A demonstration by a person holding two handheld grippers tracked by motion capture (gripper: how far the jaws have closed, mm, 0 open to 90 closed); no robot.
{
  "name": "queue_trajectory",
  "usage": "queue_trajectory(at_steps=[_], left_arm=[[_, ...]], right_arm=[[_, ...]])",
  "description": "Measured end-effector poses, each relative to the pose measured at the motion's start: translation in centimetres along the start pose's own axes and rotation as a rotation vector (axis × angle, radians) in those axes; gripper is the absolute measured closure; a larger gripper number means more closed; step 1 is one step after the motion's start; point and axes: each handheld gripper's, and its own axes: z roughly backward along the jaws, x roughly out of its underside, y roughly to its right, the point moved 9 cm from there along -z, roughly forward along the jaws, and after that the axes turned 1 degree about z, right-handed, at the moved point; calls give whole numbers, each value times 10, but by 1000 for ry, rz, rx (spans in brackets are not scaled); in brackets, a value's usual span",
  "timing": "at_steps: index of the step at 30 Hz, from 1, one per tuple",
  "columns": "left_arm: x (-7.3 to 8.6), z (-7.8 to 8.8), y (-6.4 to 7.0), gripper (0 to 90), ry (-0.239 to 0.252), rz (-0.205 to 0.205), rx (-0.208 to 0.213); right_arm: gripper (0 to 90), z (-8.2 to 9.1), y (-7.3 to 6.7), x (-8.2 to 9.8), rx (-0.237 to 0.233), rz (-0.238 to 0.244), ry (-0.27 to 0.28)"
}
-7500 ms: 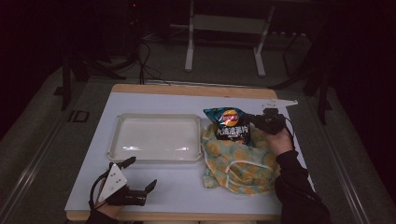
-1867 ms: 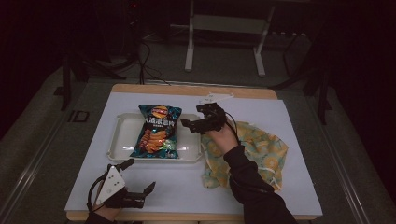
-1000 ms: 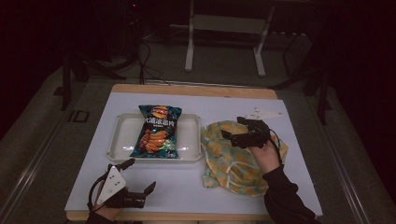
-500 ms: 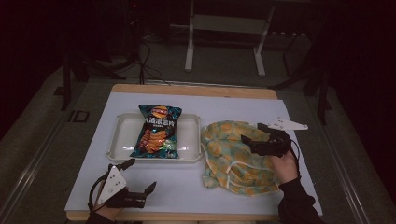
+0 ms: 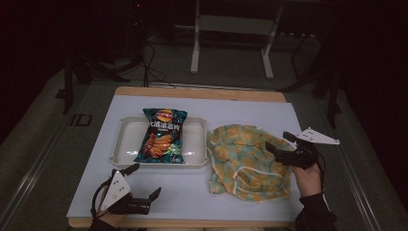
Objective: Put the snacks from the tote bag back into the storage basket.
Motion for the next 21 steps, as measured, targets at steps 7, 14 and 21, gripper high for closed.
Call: queue_trajectory(at_steps=[7, 14, 21], left_arm=[[0, 0, 0, 4, 0, -2, 0], [0, -1, 0, 4, -3, -2, 1], [0, -1, 0, 4, -4, -3, 1]], right_arm=[[147, 13, 13, 13, 28, -21, 7], [145, 25, 19, 24, 59, -35, 28], [142, 32, 22, 32, 96, -30, 47]])
